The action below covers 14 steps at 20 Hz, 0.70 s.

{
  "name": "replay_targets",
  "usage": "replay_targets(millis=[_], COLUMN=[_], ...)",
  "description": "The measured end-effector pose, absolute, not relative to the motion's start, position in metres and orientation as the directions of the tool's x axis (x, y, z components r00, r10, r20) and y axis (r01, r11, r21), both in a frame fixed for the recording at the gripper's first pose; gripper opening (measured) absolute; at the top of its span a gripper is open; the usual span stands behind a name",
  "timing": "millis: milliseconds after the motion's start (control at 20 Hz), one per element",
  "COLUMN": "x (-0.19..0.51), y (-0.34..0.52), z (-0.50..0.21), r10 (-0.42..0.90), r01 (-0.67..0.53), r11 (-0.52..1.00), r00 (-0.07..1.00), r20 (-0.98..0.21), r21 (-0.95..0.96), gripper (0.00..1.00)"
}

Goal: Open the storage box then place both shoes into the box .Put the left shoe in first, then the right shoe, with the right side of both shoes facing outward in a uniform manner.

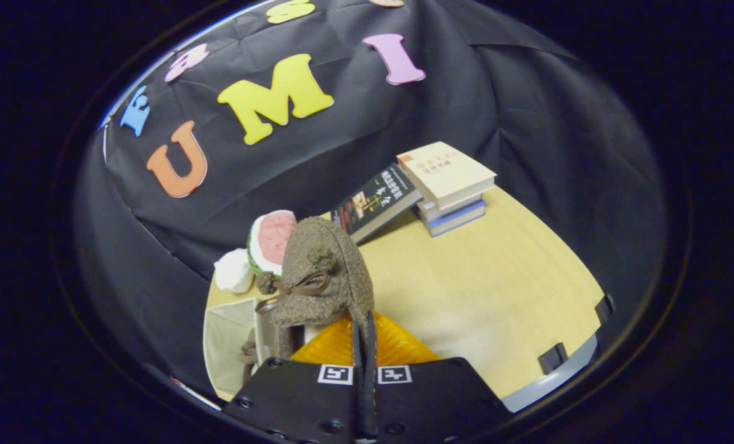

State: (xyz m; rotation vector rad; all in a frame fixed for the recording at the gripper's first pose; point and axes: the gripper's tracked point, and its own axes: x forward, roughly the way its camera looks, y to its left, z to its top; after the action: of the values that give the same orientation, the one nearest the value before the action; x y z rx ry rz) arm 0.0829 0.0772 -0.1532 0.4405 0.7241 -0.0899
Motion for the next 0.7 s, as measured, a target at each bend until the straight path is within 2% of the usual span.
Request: replay_targets(millis=[200, 400, 700], x=[0.081, 0.077, 0.078], y=[0.158, 0.231, 0.275], z=[-0.136, -0.150, -0.200], r10=[0.089, 0.132, 0.101], r01=[0.204, 0.176, 0.233], r11=[0.911, 0.913, 0.911], r00=[0.753, 0.728, 0.674], r20=[-0.652, -0.673, -0.731], r21=[0.359, 0.369, 0.341], gripper=[0.00, 0.00, 0.00])
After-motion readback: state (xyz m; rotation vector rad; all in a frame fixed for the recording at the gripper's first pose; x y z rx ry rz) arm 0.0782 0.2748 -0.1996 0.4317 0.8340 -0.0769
